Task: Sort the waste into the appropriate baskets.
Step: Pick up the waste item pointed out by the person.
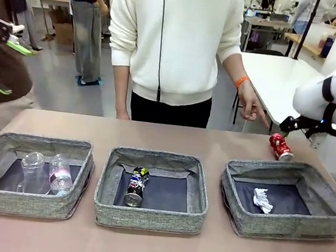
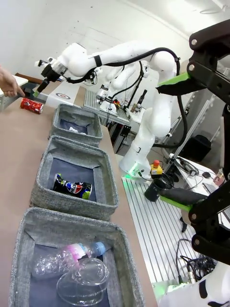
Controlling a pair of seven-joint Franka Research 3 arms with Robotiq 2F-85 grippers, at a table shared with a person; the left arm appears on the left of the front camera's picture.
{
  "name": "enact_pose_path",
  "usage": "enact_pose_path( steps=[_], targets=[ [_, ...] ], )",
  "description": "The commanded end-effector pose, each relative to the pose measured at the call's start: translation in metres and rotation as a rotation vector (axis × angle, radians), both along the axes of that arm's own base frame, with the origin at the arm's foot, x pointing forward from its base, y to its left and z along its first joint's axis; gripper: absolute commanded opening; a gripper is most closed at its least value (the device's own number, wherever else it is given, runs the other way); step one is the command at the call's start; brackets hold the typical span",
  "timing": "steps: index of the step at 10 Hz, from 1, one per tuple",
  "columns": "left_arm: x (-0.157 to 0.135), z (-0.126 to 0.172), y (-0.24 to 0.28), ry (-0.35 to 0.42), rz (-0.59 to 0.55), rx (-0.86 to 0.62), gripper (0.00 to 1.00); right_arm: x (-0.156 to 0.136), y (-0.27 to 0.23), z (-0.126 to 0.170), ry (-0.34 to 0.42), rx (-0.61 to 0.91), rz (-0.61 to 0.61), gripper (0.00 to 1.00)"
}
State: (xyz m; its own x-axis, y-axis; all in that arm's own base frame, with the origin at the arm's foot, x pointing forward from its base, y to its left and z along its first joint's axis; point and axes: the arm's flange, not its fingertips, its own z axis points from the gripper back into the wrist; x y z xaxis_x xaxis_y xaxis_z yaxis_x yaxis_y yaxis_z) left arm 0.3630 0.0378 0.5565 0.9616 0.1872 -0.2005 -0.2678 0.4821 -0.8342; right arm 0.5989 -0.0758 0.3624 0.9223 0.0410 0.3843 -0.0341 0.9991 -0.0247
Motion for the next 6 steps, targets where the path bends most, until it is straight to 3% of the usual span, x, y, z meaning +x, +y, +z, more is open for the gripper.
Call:
enact_pose_path(
  steps=[1, 6],
  targets=[
    [-0.002, 0.002, 0.002, 0.002, -0.009, 0.000, 1.00, 0.018, 0.005, -0.006, 0.078, -0.017, 0.084, 1.00],
    [-0.002, 0.002, 0.002, 0.002, -0.009, 0.000, 1.00, 0.026, -0.002, -0.032, 0.147, 0.050, 0.143, 1.00]
  ],
)
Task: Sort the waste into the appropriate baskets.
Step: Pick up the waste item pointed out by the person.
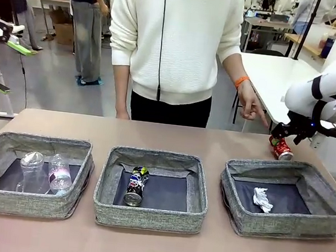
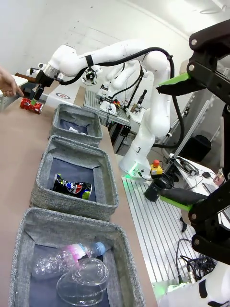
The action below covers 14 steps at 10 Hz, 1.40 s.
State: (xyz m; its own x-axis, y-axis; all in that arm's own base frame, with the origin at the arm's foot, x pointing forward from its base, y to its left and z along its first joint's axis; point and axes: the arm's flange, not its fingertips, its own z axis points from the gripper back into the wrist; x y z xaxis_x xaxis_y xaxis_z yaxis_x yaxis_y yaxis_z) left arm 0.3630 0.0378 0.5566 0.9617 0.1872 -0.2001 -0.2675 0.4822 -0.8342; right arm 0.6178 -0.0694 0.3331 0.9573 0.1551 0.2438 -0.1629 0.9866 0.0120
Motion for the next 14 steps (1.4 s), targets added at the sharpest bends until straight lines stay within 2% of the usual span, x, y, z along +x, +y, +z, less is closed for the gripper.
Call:
enact_pose_path(
  steps=[1, 5, 6, 7, 8, 9, 10, 14],
  targets=[
    [-0.0024, 0.0020, 0.0024, 0.002, -0.009, 0.000, 1.00, 0.0066, -0.0091, -0.0079, 0.001, 0.028, 0.008, 1.00],
    [-0.0024, 0.0020, 0.0024, 0.002, -0.009, 0.000, 1.00, 0.0074, -0.0134, -0.0149, 0.024, 0.043, -0.002, 1.00],
    [-0.0024, 0.0020, 0.0024, 0.002, -0.009, 0.000, 1.00, 0.0076, -0.0143, -0.0159, 0.042, 0.022, -0.011, 0.40],
    [-0.0024, 0.0020, 0.0024, 0.002, -0.009, 0.000, 1.00, 0.0070, -0.0140, -0.0155, 0.043, 0.035, -0.001, 0.40],
    [-0.0024, 0.0020, 0.0024, 0.002, -0.009, 0.000, 1.00, 0.0068, -0.0138, -0.0155, 0.047, 0.023, -0.009, 0.00],
    [-0.0024, 0.0020, 0.0024, 0.002, -0.009, 0.000, 1.00, 0.0066, -0.0134, -0.0147, 0.042, 0.017, -0.017, 0.34],
    [-0.0024, 0.0020, 0.0024, 0.002, -0.009, 0.000, 1.00, 0.0062, -0.0121, -0.0137, 0.040, 0.020, -0.019, 0.00],
    [-0.0024, 0.0020, 0.0024, 0.002, -0.009, 0.000, 1.00, 0.0052, -0.0123, -0.0156, 0.057, 0.054, -0.020, 0.00]
  ],
)
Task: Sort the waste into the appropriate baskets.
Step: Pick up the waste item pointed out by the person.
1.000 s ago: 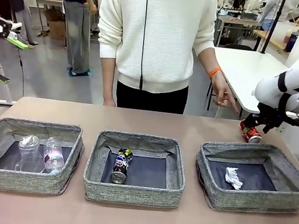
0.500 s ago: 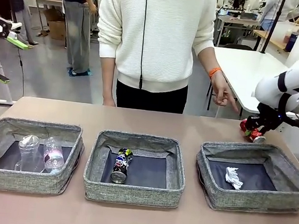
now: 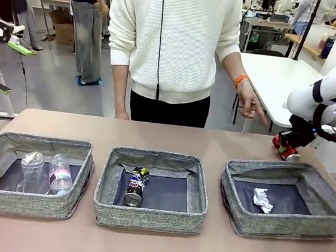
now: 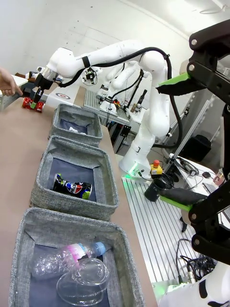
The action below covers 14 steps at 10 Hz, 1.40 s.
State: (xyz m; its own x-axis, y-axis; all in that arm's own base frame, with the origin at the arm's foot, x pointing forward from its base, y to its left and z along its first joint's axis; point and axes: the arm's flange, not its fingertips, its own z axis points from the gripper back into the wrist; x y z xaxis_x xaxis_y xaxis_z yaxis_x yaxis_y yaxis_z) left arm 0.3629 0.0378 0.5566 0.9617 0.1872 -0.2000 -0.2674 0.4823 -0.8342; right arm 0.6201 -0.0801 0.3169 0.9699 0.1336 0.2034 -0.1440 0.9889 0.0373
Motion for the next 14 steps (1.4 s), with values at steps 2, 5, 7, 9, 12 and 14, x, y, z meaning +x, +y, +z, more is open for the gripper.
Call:
enact_pose_path(
  steps=[2, 5, 7, 9, 12, 14],
  targets=[
    [-0.002, 0.002, 0.002, 0.002, -0.009, 0.000, 1.00, 0.003, -0.002, 0.001, 0.009, 0.049, -0.009, 0.00],
    [-0.002, 0.002, 0.002, 0.002, -0.009, 0.000, 1.00, 0.000, -0.005, 0.010, 0.009, 0.068, -0.036, 0.00],
    [-0.002, 0.002, 0.002, 0.002, -0.009, 0.000, 1.00, -0.026, -0.009, 0.070, 0.050, 0.212, -0.108, 0.00],
    [-0.002, 0.002, 0.002, 0.002, -0.009, 0.000, 1.00, -0.095, -0.007, 0.173, 0.097, 0.294, -0.221, 0.00],
    [-0.002, 0.002, 0.002, 0.002, -0.009, 0.000, 1.00, -0.195, 0.080, 0.248, 0.072, 0.443, -0.270, 0.00],
    [-0.002, 0.002, 0.002, 0.002, -0.009, 0.000, 1.00, -0.241, 0.137, 0.239, 0.088, 0.430, -0.219, 0.00]
  ],
)
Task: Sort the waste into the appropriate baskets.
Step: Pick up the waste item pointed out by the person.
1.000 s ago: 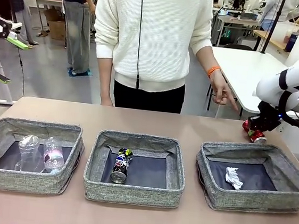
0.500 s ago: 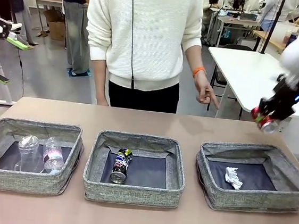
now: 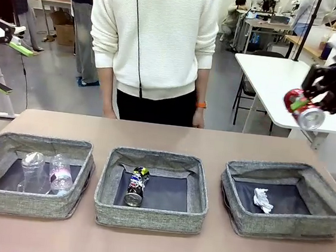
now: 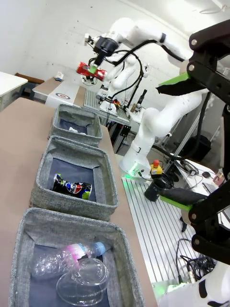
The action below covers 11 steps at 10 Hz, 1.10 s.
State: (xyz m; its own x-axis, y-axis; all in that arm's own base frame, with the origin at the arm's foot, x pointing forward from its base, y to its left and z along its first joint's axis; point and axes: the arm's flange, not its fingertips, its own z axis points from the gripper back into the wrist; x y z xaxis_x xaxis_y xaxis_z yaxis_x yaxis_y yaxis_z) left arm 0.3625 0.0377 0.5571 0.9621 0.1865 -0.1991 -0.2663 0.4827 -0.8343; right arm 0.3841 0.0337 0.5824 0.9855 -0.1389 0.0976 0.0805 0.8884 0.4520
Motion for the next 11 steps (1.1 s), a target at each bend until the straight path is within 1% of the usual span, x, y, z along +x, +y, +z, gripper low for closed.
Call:
enact_pose_path(
  steps=[1, 2, 3, 4, 5, 6, 7, 8, 9, 10, 11],
  targets=[
    [-0.002, 0.001, 0.003, 0.003, -0.008, 0.000, 1.00, -0.014, 0.044, -0.041, -0.005, -0.030, -0.007, 0.00],
    [-0.002, 0.001, 0.003, 0.003, -0.008, 0.000, 1.00, -0.003, 0.039, -0.052, -0.003, -0.041, 0.069, 0.00],
    [-0.002, 0.001, 0.003, 0.003, -0.008, 0.000, 1.00, -0.018, 0.030, -0.017, 0.009, -0.021, 0.011, 0.00],
    [-0.002, 0.001, 0.003, 0.003, -0.008, 0.000, 1.00, -0.018, 0.030, -0.017, 0.009, -0.021, 0.011, 0.00],
    [-0.002, 0.001, 0.003, 0.003, -0.008, 0.000, 1.00, -0.022, 0.048, -0.041, 0.021, -0.043, 0.039, 0.27],
    [-0.002, 0.001, 0.003, 0.003, -0.008, 0.000, 1.00, -0.003, 0.055, -0.080, 0.160, -0.067, -0.092, 0.27],
    [-0.002, 0.001, 0.003, 0.003, -0.008, 0.000, 1.00, 0.006, 0.095, -0.069, 0.104, -0.094, -0.073, 0.27],
    [-0.002, 0.001, 0.003, 0.003, -0.008, 0.000, 1.00, 0.006, 0.153, -0.025, 0.015, -0.111, -0.013, 0.27],
    [-0.002, 0.001, 0.003, 0.003, -0.008, 0.000, 1.00, -0.003, 0.199, 0.009, 0.011, -0.126, -0.017, 0.27],
    [-0.002, 0.001, 0.003, 0.003, -0.008, 0.000, 1.00, -0.016, 0.236, 0.030, 0.006, -0.141, -0.007, 0.27],
    [-0.002, 0.001, 0.003, 0.003, -0.008, 0.000, 1.00, -0.032, 0.280, 0.050, 0.007, -0.130, 0.040, 0.27]
  ],
)
